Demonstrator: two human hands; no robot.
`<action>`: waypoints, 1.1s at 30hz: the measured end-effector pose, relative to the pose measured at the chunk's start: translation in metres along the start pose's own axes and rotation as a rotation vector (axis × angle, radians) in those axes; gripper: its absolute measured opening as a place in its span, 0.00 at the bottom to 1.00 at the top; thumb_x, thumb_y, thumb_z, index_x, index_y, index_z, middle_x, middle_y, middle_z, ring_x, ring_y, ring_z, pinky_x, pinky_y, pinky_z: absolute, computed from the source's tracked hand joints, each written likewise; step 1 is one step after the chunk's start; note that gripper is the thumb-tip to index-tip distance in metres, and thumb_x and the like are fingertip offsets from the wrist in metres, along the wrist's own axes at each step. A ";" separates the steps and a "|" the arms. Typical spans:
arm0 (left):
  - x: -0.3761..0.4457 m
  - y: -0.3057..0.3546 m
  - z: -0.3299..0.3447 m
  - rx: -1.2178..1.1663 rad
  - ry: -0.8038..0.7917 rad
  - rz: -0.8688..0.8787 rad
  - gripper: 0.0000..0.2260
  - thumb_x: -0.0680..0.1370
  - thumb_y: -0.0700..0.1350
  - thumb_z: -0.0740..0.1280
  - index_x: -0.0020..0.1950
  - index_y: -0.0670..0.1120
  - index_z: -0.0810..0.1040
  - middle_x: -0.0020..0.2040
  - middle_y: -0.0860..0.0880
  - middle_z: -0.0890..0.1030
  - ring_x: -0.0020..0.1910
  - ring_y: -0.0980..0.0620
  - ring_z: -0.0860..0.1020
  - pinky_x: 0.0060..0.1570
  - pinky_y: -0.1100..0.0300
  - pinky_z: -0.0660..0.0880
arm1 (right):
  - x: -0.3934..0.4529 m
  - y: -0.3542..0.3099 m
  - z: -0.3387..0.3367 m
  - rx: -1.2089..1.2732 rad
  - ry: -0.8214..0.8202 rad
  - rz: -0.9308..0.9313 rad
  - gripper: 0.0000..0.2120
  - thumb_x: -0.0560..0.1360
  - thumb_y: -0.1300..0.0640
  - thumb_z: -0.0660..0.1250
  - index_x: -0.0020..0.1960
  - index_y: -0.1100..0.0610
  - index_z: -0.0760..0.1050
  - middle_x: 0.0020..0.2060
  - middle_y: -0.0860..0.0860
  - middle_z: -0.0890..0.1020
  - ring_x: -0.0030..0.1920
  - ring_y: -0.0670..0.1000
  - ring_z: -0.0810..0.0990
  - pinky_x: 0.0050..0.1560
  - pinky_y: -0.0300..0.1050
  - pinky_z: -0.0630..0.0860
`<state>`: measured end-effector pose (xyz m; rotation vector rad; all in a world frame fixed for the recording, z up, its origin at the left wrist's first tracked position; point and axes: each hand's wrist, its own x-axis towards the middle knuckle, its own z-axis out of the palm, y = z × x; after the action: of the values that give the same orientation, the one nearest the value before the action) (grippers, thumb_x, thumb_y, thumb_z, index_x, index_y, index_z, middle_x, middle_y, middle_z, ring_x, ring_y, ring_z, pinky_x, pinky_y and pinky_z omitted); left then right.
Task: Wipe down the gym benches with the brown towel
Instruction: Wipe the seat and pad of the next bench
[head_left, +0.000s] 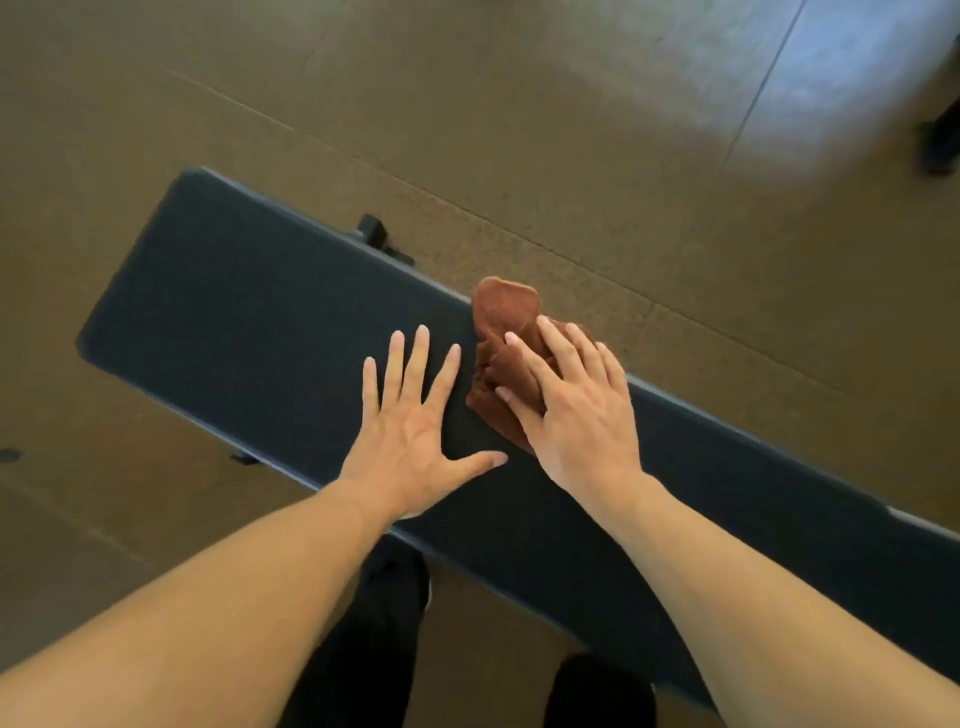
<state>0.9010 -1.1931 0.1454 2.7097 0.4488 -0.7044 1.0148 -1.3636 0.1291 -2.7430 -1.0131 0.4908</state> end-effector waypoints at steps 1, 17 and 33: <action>-0.001 0.026 0.006 0.004 -0.018 0.032 0.54 0.69 0.82 0.53 0.82 0.54 0.32 0.79 0.46 0.25 0.76 0.45 0.23 0.78 0.36 0.37 | -0.021 0.023 -0.004 -0.004 -0.003 0.026 0.28 0.84 0.35 0.48 0.81 0.41 0.61 0.81 0.51 0.64 0.82 0.56 0.58 0.81 0.57 0.53; 0.008 0.161 0.029 -0.120 -0.207 -0.204 0.72 0.54 0.85 0.63 0.70 0.53 0.15 0.68 0.44 0.13 0.67 0.40 0.14 0.71 0.32 0.27 | -0.157 0.209 -0.049 0.413 0.107 0.777 0.27 0.79 0.29 0.57 0.64 0.50 0.75 0.50 0.48 0.78 0.56 0.59 0.79 0.55 0.55 0.74; -0.055 0.077 0.060 -0.130 -0.122 0.134 0.58 0.71 0.75 0.65 0.77 0.56 0.23 0.76 0.54 0.21 0.72 0.51 0.18 0.73 0.46 0.25 | 0.064 -0.019 -0.027 0.360 -0.142 0.314 0.26 0.80 0.30 0.57 0.72 0.41 0.72 0.66 0.46 0.79 0.66 0.56 0.78 0.67 0.56 0.72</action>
<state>0.8583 -1.2966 0.1398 2.5307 0.2708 -0.7702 1.0588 -1.3090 0.1440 -2.5681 -0.4563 0.8350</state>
